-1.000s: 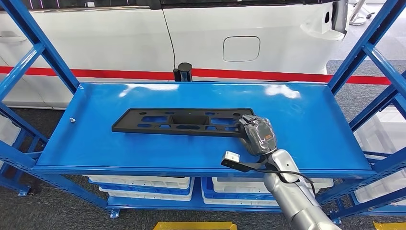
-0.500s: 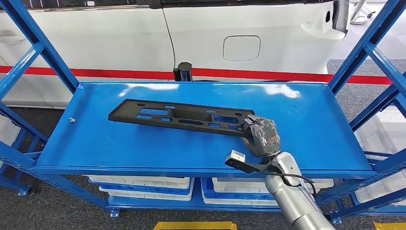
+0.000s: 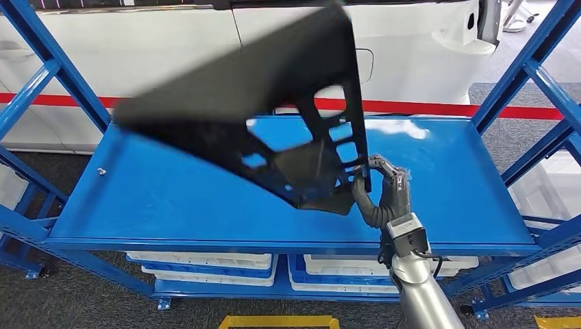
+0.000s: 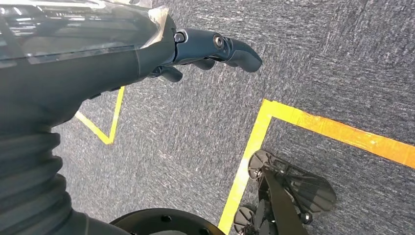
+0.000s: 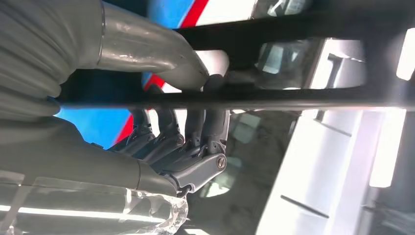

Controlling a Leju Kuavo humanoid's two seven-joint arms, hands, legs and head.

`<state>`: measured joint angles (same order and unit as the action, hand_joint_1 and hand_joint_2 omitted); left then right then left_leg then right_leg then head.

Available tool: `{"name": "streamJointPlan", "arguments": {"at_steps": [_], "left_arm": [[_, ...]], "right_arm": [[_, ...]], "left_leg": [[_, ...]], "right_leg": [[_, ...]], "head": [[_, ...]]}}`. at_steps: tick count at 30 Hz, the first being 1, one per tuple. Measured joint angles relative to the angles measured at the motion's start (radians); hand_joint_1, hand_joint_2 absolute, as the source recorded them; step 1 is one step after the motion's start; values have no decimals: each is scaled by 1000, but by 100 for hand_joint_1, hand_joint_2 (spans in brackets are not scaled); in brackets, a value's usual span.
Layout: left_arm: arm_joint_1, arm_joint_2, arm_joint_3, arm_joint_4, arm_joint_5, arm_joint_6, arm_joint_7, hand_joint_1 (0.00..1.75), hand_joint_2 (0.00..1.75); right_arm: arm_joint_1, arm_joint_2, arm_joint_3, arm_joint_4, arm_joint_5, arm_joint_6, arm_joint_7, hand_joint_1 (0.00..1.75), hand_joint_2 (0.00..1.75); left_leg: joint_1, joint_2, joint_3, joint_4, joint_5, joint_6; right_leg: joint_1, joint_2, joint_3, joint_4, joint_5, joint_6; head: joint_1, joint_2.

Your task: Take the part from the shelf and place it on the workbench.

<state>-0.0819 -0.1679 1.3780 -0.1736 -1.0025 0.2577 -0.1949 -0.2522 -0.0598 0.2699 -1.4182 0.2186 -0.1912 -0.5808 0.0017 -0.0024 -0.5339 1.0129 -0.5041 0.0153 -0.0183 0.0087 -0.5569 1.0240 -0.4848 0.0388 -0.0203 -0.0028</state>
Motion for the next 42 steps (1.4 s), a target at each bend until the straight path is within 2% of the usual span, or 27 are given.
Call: {"name": "streamJointPlan", "arguments": {"at_steps": [4,9,12,16,19,22,24,26,27,28,29,30,31,32,33,34,36,38,40,42], "left_arm": [[0,0,4,0,3,0,4,0,175],[0,-1,8,0,9,-2,0,0,175],[0,-1,12,0,11,-5,-11,0,175],[0,2,14,0,12,-18,-21,0,175],[0,7,15,0,15,-20,-25,0,175],[-1,10,15,0,16,-20,-27,0,175],[-1,11,16,0,16,-20,-28,0,175],[-1,12,18,0,16,-20,-28,0,175],[-1,12,19,0,16,-20,-28,0,175],[0,12,20,1,16,-20,-27,0,175],[0,12,21,1,16,-20,-27,0,175],[0,12,22,1,16,-20,-27,0,175],[0,12,23,2,15,-20,-27,0,175],[-1,14,25,3,13,-20,-27,0,175],[-1,14,26,3,12,-22,-27,0,175],[-1,15,27,4,10,-23,-27,0,175],[0,16,29,5,8,-27,-27,0,175],[0,18,29,5,7,-33,-28,0,175],[0,19,29,5,5,-37,-28,0,175],[0,20,29,5,4,-38,-28,0,175]], "right_arm": [[14,-1,-2,-31,-40,43,-12,175,175],[83,-10,-13,-144,-269,272,-67,175,175],[157,-14,-22,-257,-297,356,-78,175,175],[248,-11,-30,-363,-257,371,-79,175,175],[275,-4,-29,-412,-248,373,-79,175,175],[280,-2,-29,-431,-250,367,-79,175,175],[280,-1,-30,-437,-251,360,-79,175,175],[282,-1,-30,-438,-253,353,-79,175,175],[283,-1,-30,-438,-254,350,-79,175,175],[283,-1,-30,-438,-254,347,-79,175,175],[284,-1,-30,-439,-255,342,-79,175,175],[284,-1,-30,-440,-255,337,-79,175,175],[284,-1,-30,-441,-254,330,-79,175,175],[285,-1,-30,-444,-253,323,-79,175,175],[288,-1,-30,-447,-251,314,-79,175,175],[291,-1,-30,-452,-248,304,-79,175,175],[300,0,-30,-462,-241,281,-79,175,175],[304,1,-30,-473,-237,262,-79,175,175],[308,2,-30,-483,-236,251,-79,175,175],[312,2,-30,-489,-235,245,-79,175,175]], "left_leg": [[0,0,0,0,0,0],[0,-1,-1,0,0,0],[0,-1,-1,1,-1,0],[-2,-1,-5,4,-5,6],[-5,-1,-5,6,-7,11],[-4,2,0,-7,9,25],[4,6,4,-25,27,36],[7,8,0,-29,34,38],[8,8,-3,-29,35,36],[9,9,-5,-28,36,34],[12,9,-6,-28,38,31],[16,9,-6,-26,38,27],[19,9,-7,-23,38,21],[21,7,-10,-19,36,13],[21,5,-13,-14,36,4],[20,3,-18,-8,36,-4],[18,-1,-26,-2,41,-17],[23,-1,-40,16,22,-24],[26,0,-77,105,-49,-28],[26,-1,-123,234,-125,-30]], "right_leg": [[0,0,0,0,0,0],[0,-2,-1,0,0,0],[0,-2,-1,-1,0,0],[-5,-1,-1,-2,0,1],[-8,-1,0,-3,0,3],[-9,-2,-2,-2,1,17],[-5,-3,-28,51,-32,14],[-6,-3,-83,175,-90,8],[-8,-3,-108,234,-110,10],[-11,-4,-120,266,-116,17],[-14,-4,-112,258,-106,28],[-19,-5,-84,209,-81,43],[-24,-8,-44,134,-53,57],[-25,-7,-6,68,-31,66],[-25,-5,18,22,-15,67],[-23,-1,27,1,-11,62],[-21,5,17,6,-10,43],[-26,4,5,6,-5,21],[-24,1,-11,6,8,-4],[-15,-1,-30,6,20,-21]], "head": [[0,0],[0,0],[-6,0],[-35,0],[-49,0],[-56,0],[-54,0],[-53,0],[-53,0],[-53,0],[-53,0],[-53,0],[-53,0],[-52,0],[-52,0],[-51,0],[-52,0],[-53,0],[-53,0],[-53,0]]}}
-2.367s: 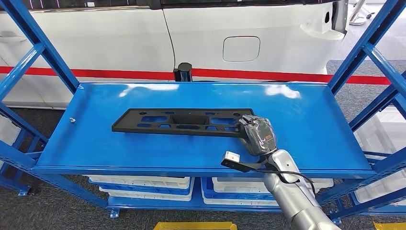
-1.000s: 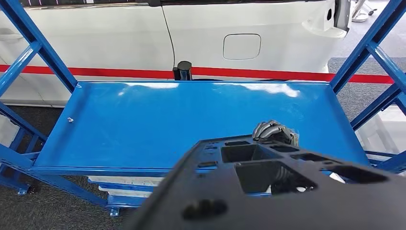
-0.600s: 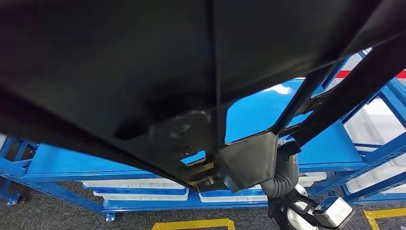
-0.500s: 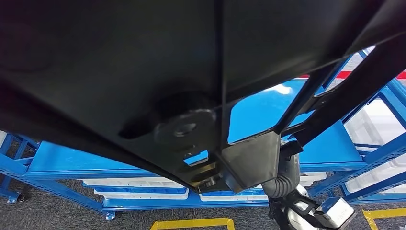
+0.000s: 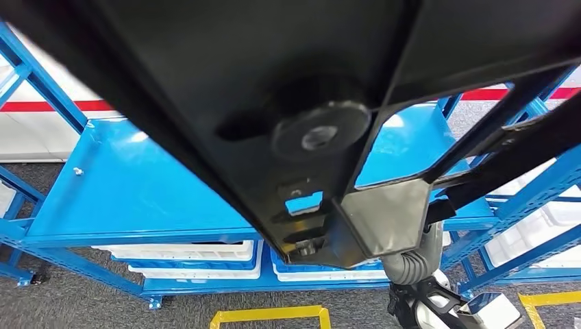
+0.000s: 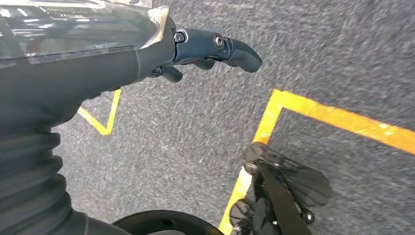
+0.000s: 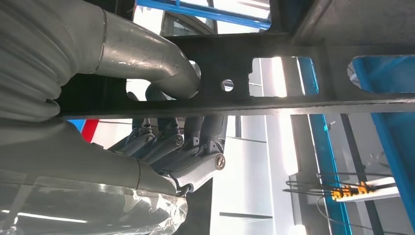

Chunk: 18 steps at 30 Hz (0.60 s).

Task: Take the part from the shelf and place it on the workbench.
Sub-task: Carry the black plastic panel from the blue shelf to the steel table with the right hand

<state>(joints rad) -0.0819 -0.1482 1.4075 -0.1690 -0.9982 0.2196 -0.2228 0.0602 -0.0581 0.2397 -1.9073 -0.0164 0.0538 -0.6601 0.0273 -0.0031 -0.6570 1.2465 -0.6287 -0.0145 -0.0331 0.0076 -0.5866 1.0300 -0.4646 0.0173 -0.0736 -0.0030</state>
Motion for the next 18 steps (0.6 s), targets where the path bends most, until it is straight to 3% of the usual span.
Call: {"name": "streamJointPlan", "arguments": {"at_steps": [1,2,3,5,7,10,11,13,15,17,18], "left_arm": [[0,0,0,0,-1,0,0,0,175],[0,0,0,0,-2,0,0,0,175],[0,0,0,0,-2,0,0,0,175],[-2,1,0,0,-4,-1,-1,0,175],[-4,2,0,0,-4,-4,-2,0,175],[-3,2,1,1,-4,-9,-3,0,175],[-3,3,1,1,-4,-10,-3,0,175],[-3,4,1,1,-4,-12,-3,0,175],[-2,4,2,1,-3,-14,-3,0,175],[-1,3,3,1,-2,-17,-3,0,175],[-1,3,3,1,-1,-18,-3,0,175]], "right_arm": [[2,0,0,-2,1,-3,0,175,175],[5,0,0,-4,2,-7,0,175,175],[6,0,0,-6,2,-12,0,175,175],[9,0,0,-13,3,-25,0,175,175],[16,0,-1,-22,3,-38,0,175,175],[31,0,-2,-33,3,-48,0,175,175],[34,0,-2,-36,3,-50,0,175,175],[38,-1,-3,-40,3,-51,0,175,175],[46,-2,-4,-41,2,-51,0,175,175],[57,-2,-5,-41,2,-53,0,175,175],[61,-2,-5,-41,1,-55,0,175,175]], "left_leg": [[0,0,-9,38,-14,1],[0,0,1,40,-7,3],[0,0,31,5,15,8],[-4,0,126,-133,59,20],[-13,-1,182,-226,77,28],[-23,1,172,-246,95,42],[-22,3,164,-252,108,49],[-18,10,141,-261,135,61],[-20,15,113,-261,157,66],[-20,17,89,-260,177,64],[-20,18,78,-259,187,62]], "right_leg": [[5,-1,-9,0,6,-4],[9,-1,-17,0,13,-5],[11,-1,-24,0,20,-5],[16,0,-35,1,33,1],[18,-2,-40,0,46,14],[14,-6,-43,-6,65,38],[14,-7,-51,-1,58,40],[15,-7,-81,67,-6,30],[16,-7,-116,194,-91,20],[16,-7,-113,272,-117,32],[15,-7,-86,260,-106,43]], "head": [[0,0],[0,0],[0,0],[0,0],[1,0],[3,0],[3,0],[6,0],[9,0],[10,0],[10,0]]}}
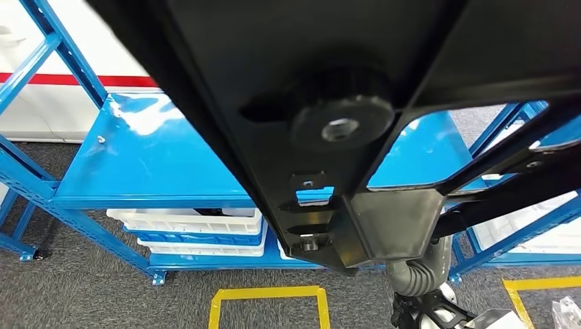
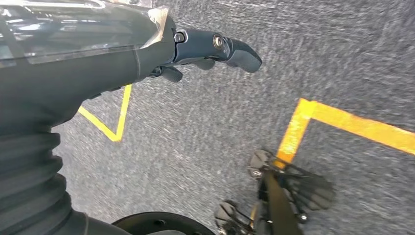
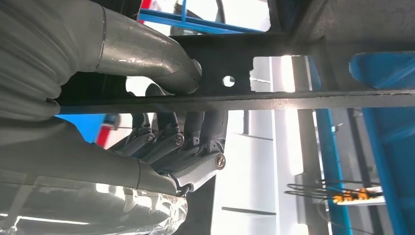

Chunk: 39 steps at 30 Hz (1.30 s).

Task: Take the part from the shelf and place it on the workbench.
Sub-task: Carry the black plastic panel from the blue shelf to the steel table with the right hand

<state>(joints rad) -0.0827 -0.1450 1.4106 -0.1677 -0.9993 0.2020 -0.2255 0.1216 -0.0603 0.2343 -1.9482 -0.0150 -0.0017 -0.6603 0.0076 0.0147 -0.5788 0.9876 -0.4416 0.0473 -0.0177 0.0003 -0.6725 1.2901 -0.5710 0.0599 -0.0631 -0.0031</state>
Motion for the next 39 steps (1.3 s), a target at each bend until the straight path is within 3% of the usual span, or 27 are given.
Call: {"name": "streamJointPlan", "arguments": {"at_steps": [2,4,5,7,8,9,11,13,14,15,16,17,19,21,23,24,26,28,29,30,31,32,34,35,36,38,39], "left_arm": [[0,0,1,0,1,1,0,0,175],[1,-1,2,0,2,3,-2,0,175],[1,-1,3,0,2,3,-2,0,175],[1,-1,5,0,4,3,-3,0,175],[2,-1,6,0,5,3,-3,0,175],[2,-1,7,0,5,3,-3,0,175],[3,-1,10,0,6,3,-3,0,175],[3,-2,11,0,6,3,-3,0,175],[3,-2,11,0,6,3,-3,0,175],[3,-2,11,0,6,3,-3,0,175],[3,-2,12,0,7,4,-3,0,175],[3,-2,12,0,8,4,-3,0,175],[2,-2,13,0,11,4,-3,0,175],[2,-2,16,0,12,4,-2,0,175],[3,-2,20,0,13,3,-2,0,175],[4,-2,22,0,13,2,-2,0,175],[4,-2,24,1,13,0,-3,0,175],[4,-2,25,1,13,-1,-3,0,175],[4,-3,25,1,13,-1,-3,0,175],[4,-3,25,1,13,-1,-3,0,175],[4,-3,25,1,13,-1,-3,0,175],[4,-3,25,1,13,-1,-3,0,175],[4,-4,25,1,13,-1,-3,0,175],[4,-5,25,1,13,-1,-3,0,175],[4,-5,25,1,12,-1,-3,0,175],[6,-5,25,1,10,-3,-4,0,175],[8,-4,25,1,8,-5,-5,0,175]], "right_arm": [[3,0,0,0,-2,-8,0,175,175],[2,1,0,0,-8,-14,0,175,175],[1,1,0,0,-12,-15,0,175,175],[0,1,0,0,-22,-16,0,175,175],[-2,2,0,1,-25,-16,0,175,175],[-3,2,0,1,-28,-16,0,175,175],[-5,4,0,2,-31,-15,0,175,175],[-5,6,0,3,-34,-15,0,175,175],[-5,6,0,4,-37,-15,0,175,175],[-5,6,0,6,-44,-15,0,175,175],[-5,7,0,8,-55,-15,0,175,175],[-6,7,0,11,-68,-15,0,175,175],[-14,9,-1,19,-102,-15,0,175,175],[-27,11,-2,27,-138,-16,0,175,175],[-39,13,-5,34,-171,-19,2,175,175],[-43,14,-7,38,-184,-21,2,175,175],[-50,15,-13,45,-199,-23,3,175,175],[-52,15,-16,53,-205,-24,3,175,175],[-53,15,-17,57,-206,-25,3,175,175],[-53,16,-18,60,-207,-25,3,175,175],[-54,16,-18,64,-207,-25,3,175,175],[-56,16,-19,66,-207,-25,3,175,175],[-62,17,-19,69,-208,-26,3,175,175],[-63,17,-19,70,-210,-28,3,175,175],[-64,17,-20,71,-212,-30,3,175,175],[-65,19,-21,74,-218,-38,3,175,175],[-65,20,-22,75,-221,-41,3,175,175]], "left_leg": [[1,0,-19,3,17,-7],[-3,0,-32,8,31,-18],[-5,-1,-35,10,38,-23],[-5,-2,-38,11,50,-34],[-3,-4,-43,17,42,-39],[0,-6,-53,37,17,-45],[3,-11,-86,133,-75,-54],[4,-13,-118,259,-150,-60],[4,-13,-119,296,-157,-61],[4,-13,-102,294,-144,-61],[5,-13,-64,255,-119,-59],[5,-14,-11,185,-95,-55],[2,-17,81,46,-79,-47],[-5,-19,105,-4,-82,-36],[-8,-16,90,-9,-68,-18],[-8,-13,80,-12,-57,-7],[-7,-7,56,-15,-35,10],[-10,-5,28,-14,-13,14],[-11,-4,14,-12,-2,14],[-11,-4,0,-10,9,13],[-11,-4,-13,-8,19,12],[-11,-4,-25,-5,28,9],[-14,-4,-43,1,45,0],[-16,-4,-48,2,54,-5],[-17,-4,-52,2,62,-10],[-16,-6,-59,3,72,-20],[-14,-8,-66,15,55,-25]], "right_leg": [[-2,0,106,-132,32,16],[0,1,204,-276,35,12],[3,1,223,-311,29,4],[4,2,215,-316,33,-11],[1,1,208,-316,39,-21],[-2,-1,199,-316,48,-34],[-4,-4,180,-316,67,-53],[-2,-6,160,-314,87,-57],[-1,-6,148,-312,96,-55],[0,-6,136,-309,104,-52],[0,-6,125,-306,110,-49],[-1,-6,116,-303,116,-45],[3,-6,104,-298,127,-34],[5,-6,97,-297,140,-20],[3,-7,89,-295,146,-6],[3,-6,79,-279,131,-6],[2,-5,43,-190,55,-16],[2,-4,8,-59,-19,-20],[2,-4,6,-17,-31,-14],[2,-4,21,-11,-23,-4],[2,-4,55,-43,-3,7],[2,-4,106,-109,19,14],[7,-4,211,-266,33,11],[10,-3,238,-316,30,4],[14,-2,247,-339,26,-3],[9,-3,231,-340,37,-19],[5,-4,223,-339,46,-30]], "head": [[1,0],[0,0],[0,0],[-1,0],[-1,0],[-1,0],[-2,0],[-2,0],[-2,0],[-2,0],[-2,0],[-2,0],[-1,0],[0,0],[0,0],[2,0],[7,0],[14,0],[16,0],[18,0],[20,0],[22,0],[26,0],[27,0],[28,0],[30,0],[30,0]]}}
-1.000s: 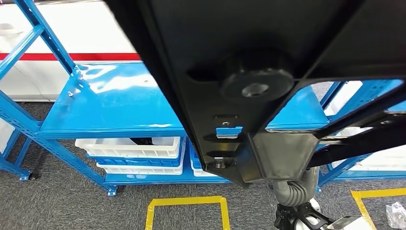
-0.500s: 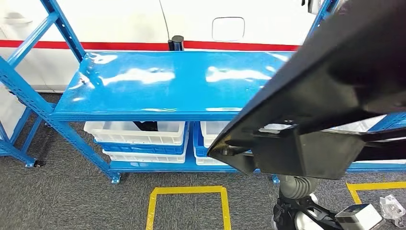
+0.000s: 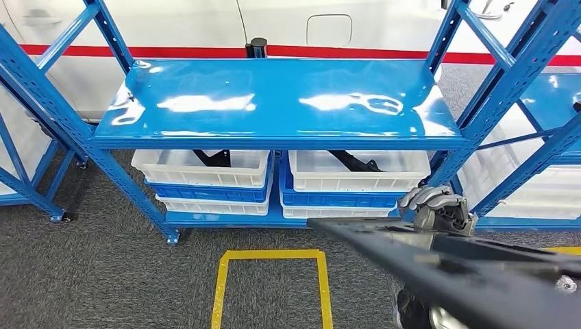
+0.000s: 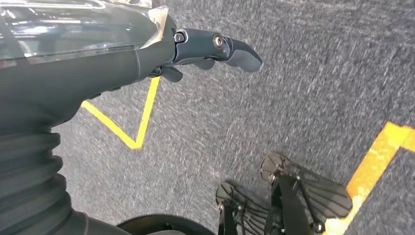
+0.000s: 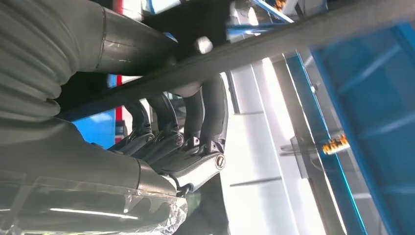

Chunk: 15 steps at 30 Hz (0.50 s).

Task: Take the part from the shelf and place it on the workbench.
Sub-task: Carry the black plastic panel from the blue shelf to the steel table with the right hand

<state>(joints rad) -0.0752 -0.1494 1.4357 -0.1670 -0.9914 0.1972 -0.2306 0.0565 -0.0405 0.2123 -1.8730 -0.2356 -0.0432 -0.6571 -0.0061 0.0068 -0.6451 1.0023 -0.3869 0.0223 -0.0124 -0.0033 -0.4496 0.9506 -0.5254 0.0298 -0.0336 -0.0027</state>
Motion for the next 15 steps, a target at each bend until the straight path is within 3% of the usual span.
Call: {"name": "streamJointPlan", "arguments": {"at_steps": [1,3,4,5,6,7,9,11,13,15], "left_arm": [[1,0,0,0,-2,-3,-1,0,175],[3,1,0,0,-4,-8,-2,0,175],[3,1,0,0,-6,-10,-2,0,175],[3,1,0,0,-8,-10,-2,0,175],[3,0,0,0,-9,-10,-2,0,175],[3,0,0,0,-11,-11,-2,0,175],[2,0,0,0,-11,-11,-2,0,175],[-1,-2,0,2,-12,-11,0,0,175],[-2,-2,0,3,-12,-9,2,0,175],[-1,-2,0,3,-12,-6,4,0,175]], "right_arm": [[0,2,-1,1,-2,-4,0,175,175],[2,5,-2,1,-6,-10,0,175,175],[3,6,-4,1,-8,-13,0,175,175],[4,7,-6,1,-10,-15,0,175,175],[5,7,-9,1,-11,-16,0,175,175],[7,7,-12,1,-11,-18,0,175,175],[9,7,-16,1,-12,-19,0,175,175],[8,8,-18,1,-12,-19,0,175,175],[4,9,-21,1,-13,-19,0,175,175],[2,10,-23,4,-15,-20,0,175,175]], "left_leg": [[3,-3,-12,29,-36,-6],[10,-7,-43,144,-142,-19],[13,-7,-57,211,-181,-25],[17,-7,-61,262,-198,-30],[21,-7,-52,282,-190,-35],[26,-7,-25,267,-167,-39],[37,-8,71,146,-126,-47],[37,-15,149,22,-126,-49],[30,-20,161,-13,-131,-39],[27,-16,146,-14,-117,-17]], "right_leg": [[-5,-2,-10,-1,11,-11],[-7,-4,-31,0,32,-25],[-6,-5,-42,1,43,-26],[-6,-6,-53,3,53,-23],[-7,-6,-67,5,62,-20],[-9,-6,-80,10,70,-15],[-14,-6,-105,23,81,-2],[-13,-6,-125,33,93,14],[-10,-7,-135,34,108,34],[-12,-6,-147,40,106,45]], "head": [[-2,0],[-5,0],[-6,0],[-6,0],[-6,0],[-6,0],[-7,0],[-6,0],[-3,0],[-1,0]]}}
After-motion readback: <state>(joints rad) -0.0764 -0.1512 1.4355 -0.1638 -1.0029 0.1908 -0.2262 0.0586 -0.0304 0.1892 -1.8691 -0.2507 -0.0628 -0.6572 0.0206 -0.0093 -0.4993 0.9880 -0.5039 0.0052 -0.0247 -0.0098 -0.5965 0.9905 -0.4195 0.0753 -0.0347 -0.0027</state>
